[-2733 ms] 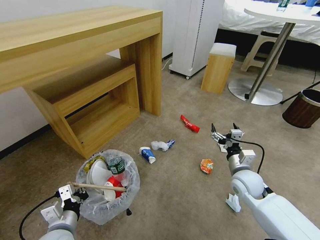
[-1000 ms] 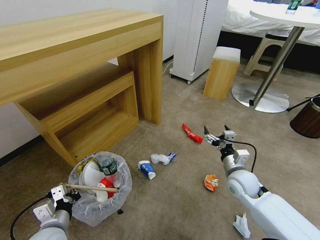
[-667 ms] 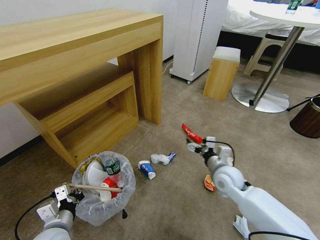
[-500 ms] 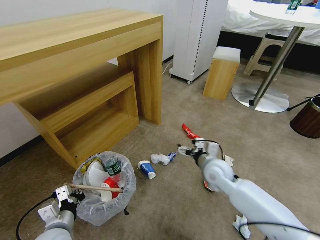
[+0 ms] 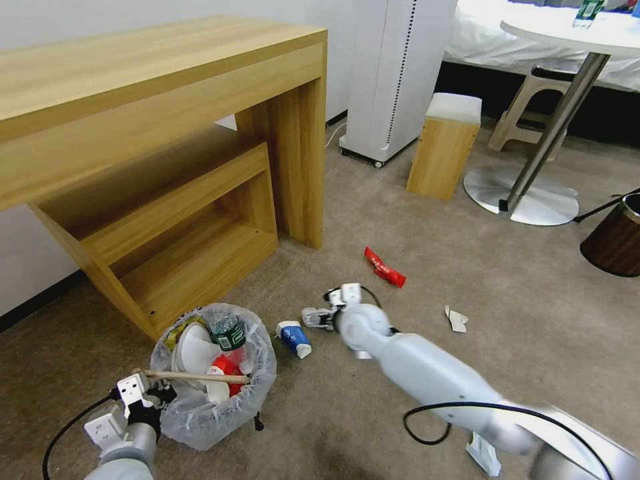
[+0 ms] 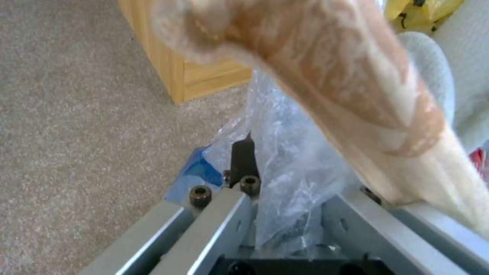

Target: Pick up the trash bin and place the garbage on the floor into it.

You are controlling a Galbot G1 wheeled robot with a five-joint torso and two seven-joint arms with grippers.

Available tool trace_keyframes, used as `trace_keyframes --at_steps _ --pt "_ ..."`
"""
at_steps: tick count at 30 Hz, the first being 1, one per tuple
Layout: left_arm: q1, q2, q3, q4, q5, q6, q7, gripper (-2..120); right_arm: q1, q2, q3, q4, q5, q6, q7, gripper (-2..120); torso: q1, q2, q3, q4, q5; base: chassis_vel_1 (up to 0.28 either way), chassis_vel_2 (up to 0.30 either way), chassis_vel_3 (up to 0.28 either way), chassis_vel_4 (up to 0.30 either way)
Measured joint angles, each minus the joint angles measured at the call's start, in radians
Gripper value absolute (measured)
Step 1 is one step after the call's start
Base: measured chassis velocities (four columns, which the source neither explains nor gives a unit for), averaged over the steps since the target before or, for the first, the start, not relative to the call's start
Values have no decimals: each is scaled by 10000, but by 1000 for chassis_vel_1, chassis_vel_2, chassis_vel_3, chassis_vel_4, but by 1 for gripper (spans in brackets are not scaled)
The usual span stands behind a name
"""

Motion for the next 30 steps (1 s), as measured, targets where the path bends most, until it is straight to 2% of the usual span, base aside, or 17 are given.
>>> trace_keyframes --at_steps 6,10,15,24,30 --pt "-82 -108 63 71 68 -51 23 1 102 554 -618 -1492 -914 -42 -327 100 0 0 -1 -3 2 0 0 0 0" --pt "-58 -168 85 79 121 -76 57 1 91 738 -770 -2038 -1313 99 -594 99 0 0 -1 -3 1 0 0 0 0" --pt "-14 -137 68 72 123 -91 104 1 21 939 -868 -2152 -1535 311 -736 97 0 0 -1 0 2 0 0 0 0" --pt "-160 -64 34 227 71 -120 108 1 20 839 -1023 -1465 -1667 288 -726 90 0 0 -2 -2 4 0 0 0 0" --pt "-256 -116 162 274 66 -135 120 1 264 1243 -1482 -2448 -2029 384 -1123 89 0 0 -1 -2 2 0 0 0 0"
